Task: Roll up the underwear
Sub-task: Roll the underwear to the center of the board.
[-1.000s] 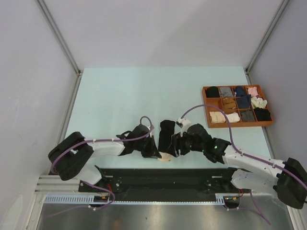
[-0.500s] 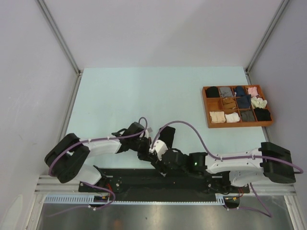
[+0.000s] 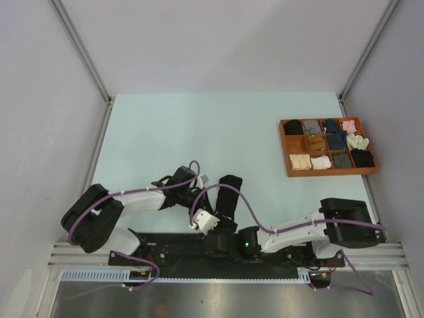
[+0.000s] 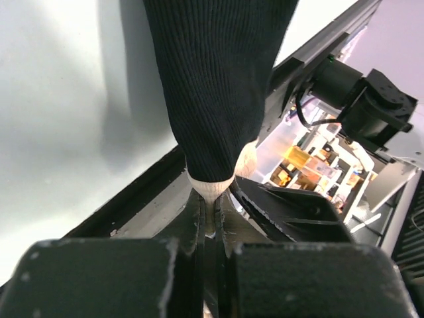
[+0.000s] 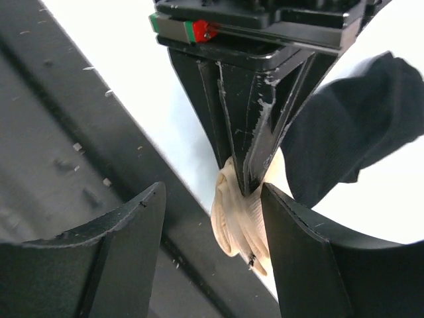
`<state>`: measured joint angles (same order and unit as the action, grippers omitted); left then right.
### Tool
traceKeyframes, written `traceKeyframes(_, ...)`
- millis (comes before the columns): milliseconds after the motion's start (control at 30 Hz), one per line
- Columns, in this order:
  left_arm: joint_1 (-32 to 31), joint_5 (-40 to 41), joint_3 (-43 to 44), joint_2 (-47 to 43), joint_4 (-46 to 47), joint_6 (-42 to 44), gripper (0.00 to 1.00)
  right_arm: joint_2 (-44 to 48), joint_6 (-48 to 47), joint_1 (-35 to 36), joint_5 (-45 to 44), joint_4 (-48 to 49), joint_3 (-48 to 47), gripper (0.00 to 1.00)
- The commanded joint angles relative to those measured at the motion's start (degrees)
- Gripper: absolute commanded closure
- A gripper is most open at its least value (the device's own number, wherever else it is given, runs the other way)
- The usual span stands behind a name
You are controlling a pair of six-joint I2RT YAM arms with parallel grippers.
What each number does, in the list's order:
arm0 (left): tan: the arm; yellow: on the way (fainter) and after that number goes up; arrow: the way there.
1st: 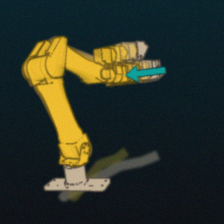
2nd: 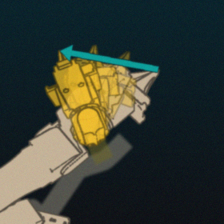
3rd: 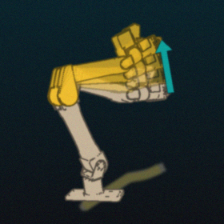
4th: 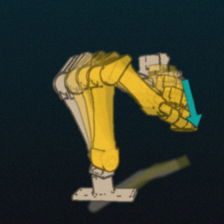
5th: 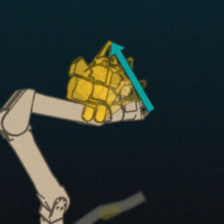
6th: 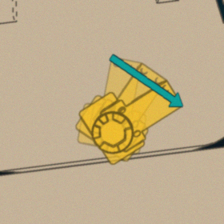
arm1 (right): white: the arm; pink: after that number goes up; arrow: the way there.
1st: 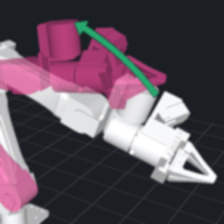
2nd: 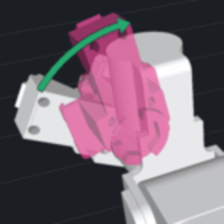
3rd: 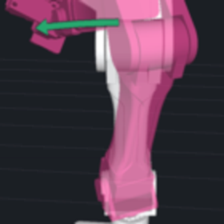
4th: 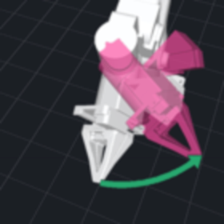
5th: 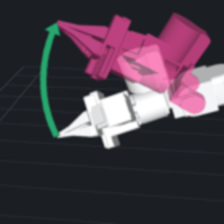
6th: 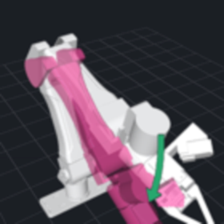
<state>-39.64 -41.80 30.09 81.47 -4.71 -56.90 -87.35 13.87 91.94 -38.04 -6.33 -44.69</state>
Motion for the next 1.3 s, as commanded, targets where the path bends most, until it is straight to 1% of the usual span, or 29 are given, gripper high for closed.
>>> traceKeyframes(0, 0.9, -3.4, -0.1, -0.7, 2.1, -1.6, 1.00, -4.4, 7.6, 2.3, -15.2, -7.0, -5.3, 0.37)
traceKeyframes(100, 1.2, -4.2, -0.3, -0.9, 2.2, -2.2, 1.00, -6.4, 11.6, 2.5, -18.8, -11.8, -6.9, 0.40)
traceKeyframes(167, 1.5, -4.7, -0.5, -1.3, 2.3, -2.5, 1.00, -7.1, 13.3, 2.6, -20.0, -13.4, -7.3, 0.41)
traceKeyframes(267, 2.0, -4.9, -0.2, -1.2, 1.7, -2.2, 1.00, -7.8, 14.5, 3.4, -22.1, -16.5, -7.3, 0.52)
traceKeyframes(300, 2.2, -5.2, -0.3, -1.1, 1.9, -2.2, 1.00, -8.2, 14.7, 3.7, -22.7, -17.0, -7.3, 0.59)
traceKeyframes(367, 2.5, -5.6, -0.4, -1.0, 2.2, -2.4, 1.00, -8.7, 14.8, 4.2, -23.1, -17.8, -7.3, 0.66)
traceKeyframes(400, 2.5, -5.7, -0.4, -0.9, 2.5, -2.4, 1.00, -9.0, 14.7, 4.4, -23.3, -17.8, -7.3, 0.76)
traceKeyframes(467, 2.5, -5.6, -0.1, -0.7, 2.7, -2.0, 1.00, -9.2, 13.2, 4.5, -22.1, -16.6, -7.3, 0.89)
traceKeyframes(500, 2.5, -5.4, 0.0, -0.7, 2.3, -1.5, 1.00, -9.2, 12.1, 4.4, -21.6, -15.8, -7.3, 0.98)
traceKeyframes(533, 2.5, -4.9, 0.1, -1.0, 2.2, -1.3, 0.99, -8.9, 8.9, 4.5, -20.8, -14.9, -7.3, 1.00)
traceKeyframes(567, 2.5, -4.6, 0.2, -1.1, 2.2, -0.6, 0.96, -8.7, 7.2, 4.3, -18.5, -12.6, -7.2, 1.00)
traceKeyframes(600, 2.6, -3.9, 0.3, -1.3, 1.3, -0.1, 0.86, -8.3, 5.9, 4.2, -17.3, -11.7, -7.2, 1.00)
traceKeyframes(633, 2.7, -2.6, 0.3, -2.0, 1.1, 0.4, 0.82, -7.9, 3.0, 3.3, -15.2, -10.6, -7.0, 1.00)
traceKeyframes(667, 3.2, -1.7, 0.2, -2.5, 0.9, 1.3, 0.78, -7.0, 2.2, 2.8, -11.1, -9.5, -6.9, 1.00)
traceKeyframes(700, 3.4, -0.9, 0.1, -2.8, 0.1, 1.8, 0.69, -6.5, 1.7, 2.4, -9.6, -9.2, -6.8, 1.00)
traceKeyframes(767, 4.7, 1.4, -0.5, -4.6, 0.3, 2.5, 0.56, -5.0, -0.5, 0.7, -4.8, -8.9, -6.7, 1.00)
traceKeyframes(800, 5.2, 2.6, -0.8, -5.5, -0.6, 3.1, 0.43, -4.5, -1.2, -0.1, -3.2, -9.1, -6.7, 1.00)
traceKeyframes(833, 5.6, 4.5, -0.7, -6.2, -1.8, 4.1, 0.35, -3.9, -1.7, -1.5, 0.5, -9.2, -6.6, 1.00)
traceKeyframes(900, 6.6, 9.4, -1.0, -8.6, -3.5, 5.9, 0.18, -1.9, -2.6, -3.2, 3.7, -9.9, -6.6, 1.00)
traceKeyframes(1000, 8.2, 14.6, -1.8, -11.5, -4.6, 7.0, 0.08, 1.0, -3.7, -7.0, 10.4, -10.7, -6.6, 1.00)
traceKeyframes(1033, 8.4, 16.1, -1.8, -12.1, -5.2, 7.5, 0.07, 1.6, -3.8, -8.3, 12.4, -10.8, -6.6, 1.00)
traceKeyframes(1167, 8.8, 23.9, -2.2, -15.1, -6.4, 9.1, 0.06, 3.6, -4.9, -14.1, 22.8, -11.1, -6.6, 1.00)
traceKeyframes(1200, 8.8, 26.3, -3.2, -15.9, -5.0, 9.2, 0.06, 3.8, -5.5, -16.9, 24.7, -11.2, -6.6, 1.00)
traceKeyframes(1233, 8.8, 27.8, -3.7, -17.7, -4.0, 9.4, 0.07, 3.5, -6.0, -18.0, 26.2, -11.1, -6.6, 1.00)
traceKeyframes(1267, 8.8, 29.1, -4.2, -18.9, -3.2, 9.7, 0.08, 3.2, -6.5, -19.4, 29.8, -10.7, -6.5, 1.00)
